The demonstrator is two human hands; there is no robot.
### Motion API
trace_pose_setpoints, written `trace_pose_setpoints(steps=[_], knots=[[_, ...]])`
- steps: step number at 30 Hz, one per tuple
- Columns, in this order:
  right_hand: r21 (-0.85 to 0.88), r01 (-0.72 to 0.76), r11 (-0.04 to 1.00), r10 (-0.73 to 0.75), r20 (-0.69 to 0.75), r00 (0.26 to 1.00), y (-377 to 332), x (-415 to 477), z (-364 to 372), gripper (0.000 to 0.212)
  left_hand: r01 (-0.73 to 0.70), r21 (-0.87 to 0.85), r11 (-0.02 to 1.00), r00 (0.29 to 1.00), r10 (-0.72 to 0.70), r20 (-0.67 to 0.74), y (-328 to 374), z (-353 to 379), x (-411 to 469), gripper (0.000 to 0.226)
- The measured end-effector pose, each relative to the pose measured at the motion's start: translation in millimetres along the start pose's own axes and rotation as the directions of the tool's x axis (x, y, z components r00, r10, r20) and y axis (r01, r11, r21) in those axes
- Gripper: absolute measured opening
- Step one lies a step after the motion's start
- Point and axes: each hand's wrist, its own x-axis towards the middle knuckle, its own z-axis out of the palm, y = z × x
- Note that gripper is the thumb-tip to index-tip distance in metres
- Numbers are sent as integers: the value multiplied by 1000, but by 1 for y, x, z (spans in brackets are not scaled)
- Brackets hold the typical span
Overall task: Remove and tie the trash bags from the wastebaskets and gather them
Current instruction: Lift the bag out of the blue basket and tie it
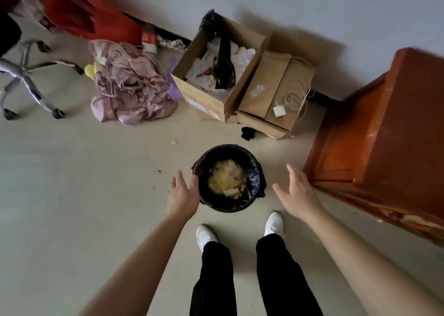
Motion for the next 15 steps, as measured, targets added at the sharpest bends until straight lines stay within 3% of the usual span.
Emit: trace_pose_setpoints(steps=[4, 8, 12, 13, 15], knots=[[226, -193, 955, 187, 50, 981, 30, 82, 82, 83, 194, -112, 975, 981, -192, 34, -57, 57, 85, 66], [431, -427, 795, 390, 176, 904, 73, 158, 166, 84, 421, -313, 851, 903, -427, 53, -113, 125, 172, 65], [575, -516, 635, 427, 296, 854, 103, 194, 216, 115, 500, -493, 711, 843, -531, 89, -149, 161, 233, 64], [593, -528, 608, 406, 340, 848, 109, 200, 226, 111, 505, -525, 685, 843, -523, 129, -154, 168, 245, 64], [635, -538, 554, 312, 441, 841, 118, 209, 242, 77, 498, -607, 619, 865, -409, 292, -155, 180, 260, 60]])
